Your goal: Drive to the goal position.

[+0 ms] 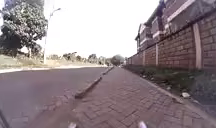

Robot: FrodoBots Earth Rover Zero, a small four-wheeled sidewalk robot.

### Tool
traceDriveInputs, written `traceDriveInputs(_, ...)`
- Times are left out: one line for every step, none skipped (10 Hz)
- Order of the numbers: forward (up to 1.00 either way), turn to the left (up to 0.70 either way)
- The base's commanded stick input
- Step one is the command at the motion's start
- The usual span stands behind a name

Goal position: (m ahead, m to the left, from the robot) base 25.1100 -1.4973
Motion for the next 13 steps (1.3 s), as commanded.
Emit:
traceDriveInputs(1.0,-0.4)
traceDriveInputs(1.0,-0.37)
traceDriveInputs(1.0,-0.17)
traceDriveInputs(1.0,0.0)
traceDriveInputs(1.0,0.0)
traceDriveInputs(1.0,0.0)
traceDriveInputs(1.0,0.0)
traceDriveInputs(1.0,0.0)
traceDriveInputs(1.0,0.0)
traceDriveInputs(1.0,0.0)
traceDriveInputs(1.0,0.0)
traceDriveInputs(1.0,0.0)
traceDriveInputs(1.0,0.0)
